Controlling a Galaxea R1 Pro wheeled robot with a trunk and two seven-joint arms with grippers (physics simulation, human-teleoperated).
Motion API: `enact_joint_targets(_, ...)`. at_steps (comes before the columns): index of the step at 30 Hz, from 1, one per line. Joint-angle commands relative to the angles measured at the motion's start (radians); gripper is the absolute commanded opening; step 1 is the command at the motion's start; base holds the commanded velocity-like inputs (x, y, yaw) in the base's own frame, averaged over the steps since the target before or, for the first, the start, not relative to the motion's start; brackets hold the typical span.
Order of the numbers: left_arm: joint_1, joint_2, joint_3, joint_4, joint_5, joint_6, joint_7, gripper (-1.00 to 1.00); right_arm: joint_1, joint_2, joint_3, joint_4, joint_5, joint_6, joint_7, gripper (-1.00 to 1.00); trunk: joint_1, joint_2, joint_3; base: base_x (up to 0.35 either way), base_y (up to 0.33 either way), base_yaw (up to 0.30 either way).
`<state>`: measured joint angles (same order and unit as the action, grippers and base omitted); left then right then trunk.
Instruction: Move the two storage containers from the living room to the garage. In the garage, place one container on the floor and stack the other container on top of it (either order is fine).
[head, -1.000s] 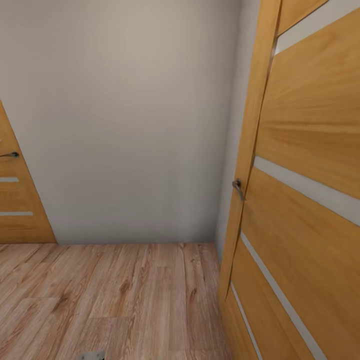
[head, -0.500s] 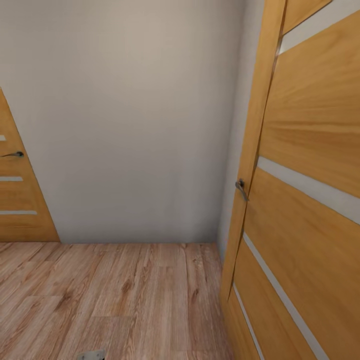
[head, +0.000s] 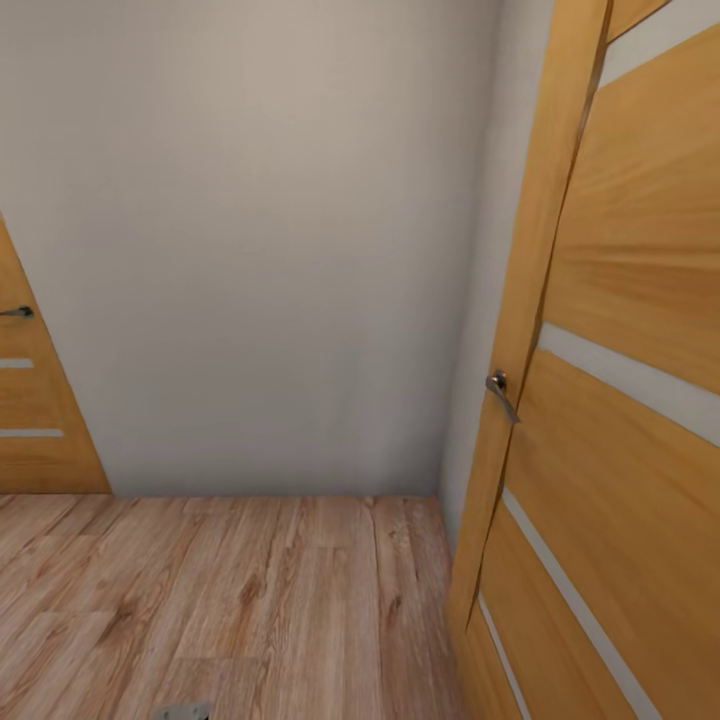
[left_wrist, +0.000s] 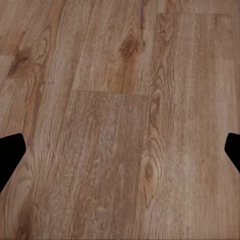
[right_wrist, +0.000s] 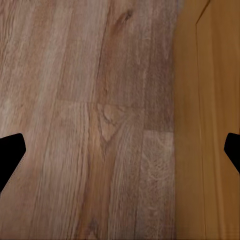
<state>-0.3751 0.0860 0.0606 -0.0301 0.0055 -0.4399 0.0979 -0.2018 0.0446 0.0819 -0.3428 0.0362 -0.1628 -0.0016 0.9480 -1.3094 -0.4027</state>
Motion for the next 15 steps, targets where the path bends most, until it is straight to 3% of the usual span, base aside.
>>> enact_joint_targets(1,-0.001,0.000,0.005,0.001,0.000,-0.003,-0.001,1.00,-0.001,0.000,0.001,0.001,0.004,-0.003,0.000,1.00,0.000,-0.001,-0.001,0.128,0.027,0.000)
enact_joint_targets(15,-0.001,0.000,0.005,0.001,0.000,-0.003,-0.001,1.00,-0.001,0.000,0.000,0.001,0.003,-0.003,0.000,1.00,0.000,-0.001,-0.001,0.030,0.006,0.000)
